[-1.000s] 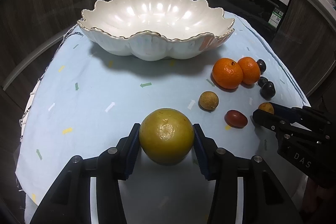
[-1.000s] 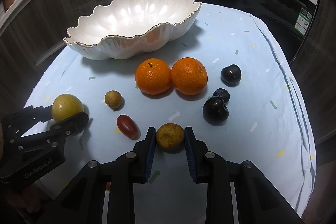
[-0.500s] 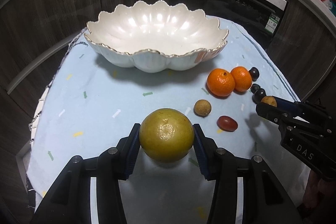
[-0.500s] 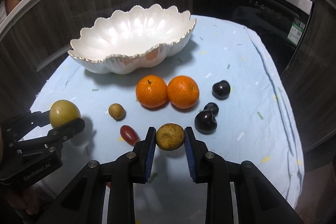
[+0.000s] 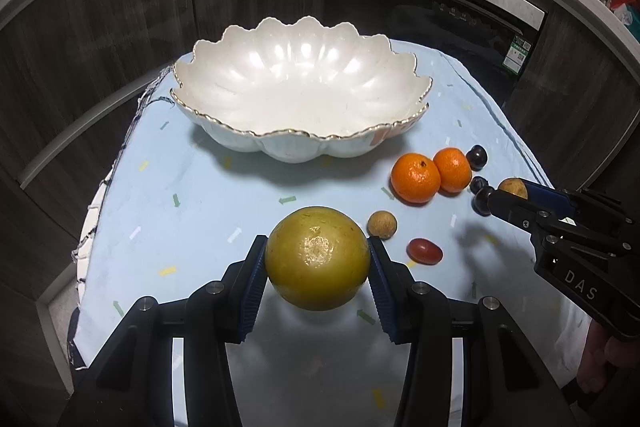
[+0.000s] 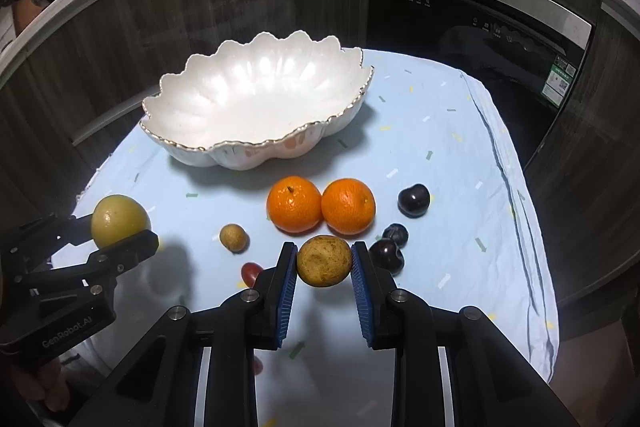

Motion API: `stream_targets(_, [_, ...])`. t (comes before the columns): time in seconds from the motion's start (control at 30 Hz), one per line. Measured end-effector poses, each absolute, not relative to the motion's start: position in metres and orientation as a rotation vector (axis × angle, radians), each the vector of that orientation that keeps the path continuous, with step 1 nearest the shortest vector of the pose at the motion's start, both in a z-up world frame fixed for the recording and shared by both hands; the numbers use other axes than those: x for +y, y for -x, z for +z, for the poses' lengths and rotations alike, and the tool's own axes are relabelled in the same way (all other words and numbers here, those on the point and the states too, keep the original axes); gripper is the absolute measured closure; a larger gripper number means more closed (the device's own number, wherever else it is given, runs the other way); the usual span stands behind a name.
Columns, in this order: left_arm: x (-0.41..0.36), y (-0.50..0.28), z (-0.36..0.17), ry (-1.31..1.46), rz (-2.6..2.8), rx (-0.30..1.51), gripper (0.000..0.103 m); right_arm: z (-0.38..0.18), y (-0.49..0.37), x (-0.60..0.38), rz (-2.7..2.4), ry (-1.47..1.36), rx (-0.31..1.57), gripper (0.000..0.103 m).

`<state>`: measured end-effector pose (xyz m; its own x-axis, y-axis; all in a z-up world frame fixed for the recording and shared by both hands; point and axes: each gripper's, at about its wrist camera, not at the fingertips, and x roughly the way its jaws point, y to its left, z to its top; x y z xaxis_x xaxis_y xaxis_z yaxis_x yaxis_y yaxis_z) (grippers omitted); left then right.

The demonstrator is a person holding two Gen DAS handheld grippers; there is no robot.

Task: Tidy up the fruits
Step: 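Carry both held fruits over the white bowl with both tools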

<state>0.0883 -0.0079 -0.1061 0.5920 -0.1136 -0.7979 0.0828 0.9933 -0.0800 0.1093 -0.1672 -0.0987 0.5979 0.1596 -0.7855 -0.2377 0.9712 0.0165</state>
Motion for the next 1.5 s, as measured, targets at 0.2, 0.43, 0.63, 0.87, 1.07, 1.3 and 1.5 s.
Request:
stream_targets(0.2, [-0.005, -0.094, -0.096, 0.038, -0.113, 0.934, 0.056, -0.089, -0.115, -0.164, 0.236, 0.091, 0.898, 0.074])
stream_targets(0.43, [0.001, -0.100, -0.086, 0.041, -0.109, 0.917, 0.056, -0.076, -0.124, -0.159, 0.236, 0.093, 0.870, 0.074])
stream_targets(0.63, [0.005, -0.108, -0.077, 0.042, -0.104, 0.907, 0.056, -0.065, -0.131, -0.154, 0.239, 0.104, 0.848, 0.074])
stream_targets(0.87, [0.016, -0.121, -0.064, 0.042, -0.096, 0.880, 0.056, -0.052, -0.144, -0.147, 0.247, 0.095, 0.825, 0.074])
stream_targets(1.07, [0.025, -0.136, -0.053, 0.038, -0.091, 0.861, 0.056, -0.045, -0.159, -0.139, 0.255, 0.085, 0.813, 0.074])
stream_targets(1.3, [0.031, -0.160, -0.049, 0.037, -0.095, 0.869, 0.056, -0.042, -0.181, -0.131, 0.264, 0.086, 0.808, 0.074])
stream_targets(1.5, [0.036, -0.175, -0.047, 0.036, -0.092, 0.868, 0.056, -0.043, -0.201, -0.126, 0.259, 0.092, 0.809, 0.074])
